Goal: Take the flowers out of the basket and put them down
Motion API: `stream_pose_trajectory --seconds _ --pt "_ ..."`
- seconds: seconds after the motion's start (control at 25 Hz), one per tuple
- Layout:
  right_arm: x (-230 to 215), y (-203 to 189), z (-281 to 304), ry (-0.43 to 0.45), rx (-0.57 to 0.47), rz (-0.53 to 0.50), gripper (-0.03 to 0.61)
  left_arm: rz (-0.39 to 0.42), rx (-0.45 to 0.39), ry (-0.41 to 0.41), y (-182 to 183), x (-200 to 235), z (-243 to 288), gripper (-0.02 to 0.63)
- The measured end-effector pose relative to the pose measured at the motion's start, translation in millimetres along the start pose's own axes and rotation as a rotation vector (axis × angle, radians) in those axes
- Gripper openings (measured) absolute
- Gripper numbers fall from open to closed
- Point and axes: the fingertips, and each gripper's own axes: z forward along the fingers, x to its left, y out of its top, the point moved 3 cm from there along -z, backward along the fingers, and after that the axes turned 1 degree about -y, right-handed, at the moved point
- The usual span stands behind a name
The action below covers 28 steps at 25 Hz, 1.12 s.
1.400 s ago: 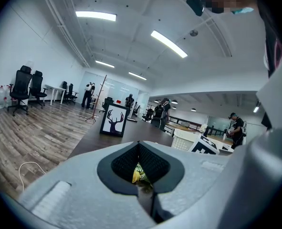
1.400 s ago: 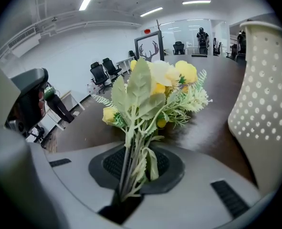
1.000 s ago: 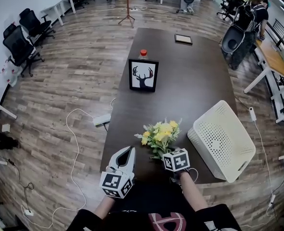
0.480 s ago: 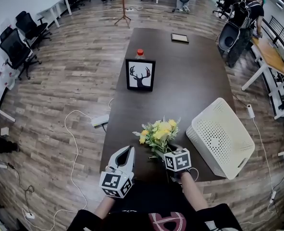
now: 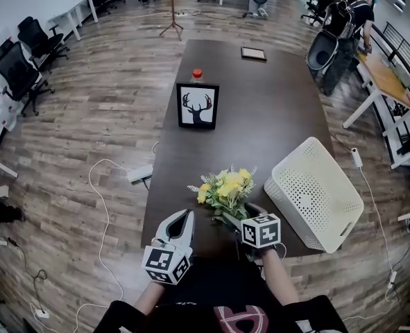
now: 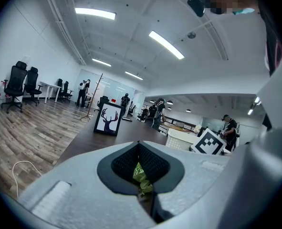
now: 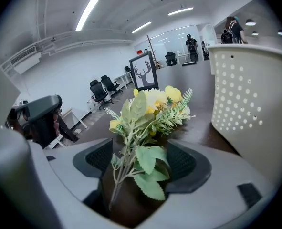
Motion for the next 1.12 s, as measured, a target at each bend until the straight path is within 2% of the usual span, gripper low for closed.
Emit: stream_pose_trajectory --seconds 0.36,0.68,1.12 --pt "3.8 6.7 -28.1 -0.007 -0.082 0.013 0.356 0.004 0.015 -0.034 -5.4 -13.0 -6.2 0.007" --pt "16.8 9.2 -49.8 -0.012 -0.139 -0.015 0.356 0.005 0.02 -0.061 -10.1 -21.8 -10.1 0.006" --pt "41.0 20.1 -89.9 -0.066 -0.302 -0.073 0.354 0.01 0.019 -0.094 -11.2 -29.0 -12.4 0.006"
